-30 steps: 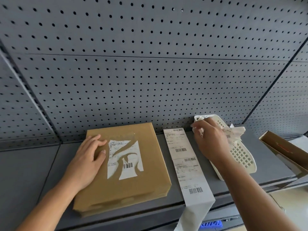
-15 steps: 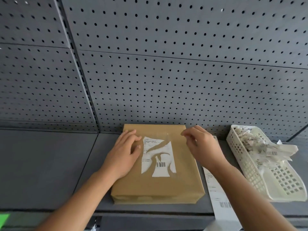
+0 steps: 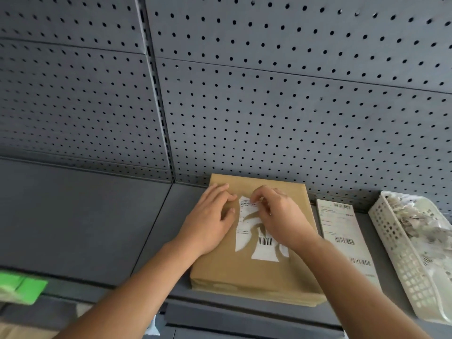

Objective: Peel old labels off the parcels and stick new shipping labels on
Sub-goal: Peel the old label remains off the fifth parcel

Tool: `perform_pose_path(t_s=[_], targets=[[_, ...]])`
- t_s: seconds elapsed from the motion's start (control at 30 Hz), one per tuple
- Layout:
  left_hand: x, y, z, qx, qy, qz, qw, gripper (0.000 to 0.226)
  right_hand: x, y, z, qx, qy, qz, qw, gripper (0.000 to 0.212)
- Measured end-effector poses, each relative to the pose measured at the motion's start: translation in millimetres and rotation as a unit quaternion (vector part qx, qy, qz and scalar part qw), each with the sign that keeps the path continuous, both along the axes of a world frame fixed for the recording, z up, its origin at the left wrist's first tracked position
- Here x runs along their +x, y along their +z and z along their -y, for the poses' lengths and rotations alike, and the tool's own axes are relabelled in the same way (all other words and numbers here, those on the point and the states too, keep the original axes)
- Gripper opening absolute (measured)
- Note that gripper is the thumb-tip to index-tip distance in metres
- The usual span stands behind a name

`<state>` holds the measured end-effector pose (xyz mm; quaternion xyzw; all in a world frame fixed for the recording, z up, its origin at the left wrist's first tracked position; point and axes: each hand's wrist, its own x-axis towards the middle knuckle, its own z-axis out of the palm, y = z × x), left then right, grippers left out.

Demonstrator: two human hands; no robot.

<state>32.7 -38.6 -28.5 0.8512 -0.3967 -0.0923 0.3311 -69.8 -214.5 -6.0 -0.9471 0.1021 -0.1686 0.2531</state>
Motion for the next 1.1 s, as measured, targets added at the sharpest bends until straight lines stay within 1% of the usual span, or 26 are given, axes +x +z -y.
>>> perform_pose_path(t_s=[0.23, 0.47, 0.63, 0.77, 0.87, 0.97, 1.1], targets=[[0.0, 0.7, 0.7, -0.006, 0.005, -0.005, 1.000, 0.033, 23.4, -2.6, -2.5, 0.043, 0.001, 0.005, 0.999, 0.020], [1.4, -0.6, 1.7, -0.009, 0.004, -0.002, 1.000, 0.031, 28.5, -11.7, -1.7, 0.016, -0.002, 0.010, 1.000, 0.020], [1.0, -1.0, 1.5, -0.012, 0.003, 0.002, 1.000, 0.032, 26.5, -12.0, -3.5, 0.032, 0.003, 0.013, 0.999, 0.025], [1.1, -0.8, 1.5, -0.014, 0.004, 0.001, 1.000, 0.031, 28.0, -11.8, -4.2, 0.020, -0.005, 0.020, 1.000, 0.019], [0.7, -0.9, 1.1, -0.009, 0.005, -0.002, 1.000, 0.031, 28.0, -12.1, -6.3, 0.006, 0.003, 0.019, 1.000, 0.019], [0.7, -0.7, 1.7, -0.008, 0.005, 0.002, 1.000, 0.031, 24.8, -12.9, -4.1, 0.029, 0.008, 0.035, 0.999, 0.020], [0.3, 0.0, 1.1, -0.004, 0.006, 0.002, 1.000, 0.031, 28.3, -12.5, -5.2, 0.012, 0.011, 0.030, 0.999, 0.017]])
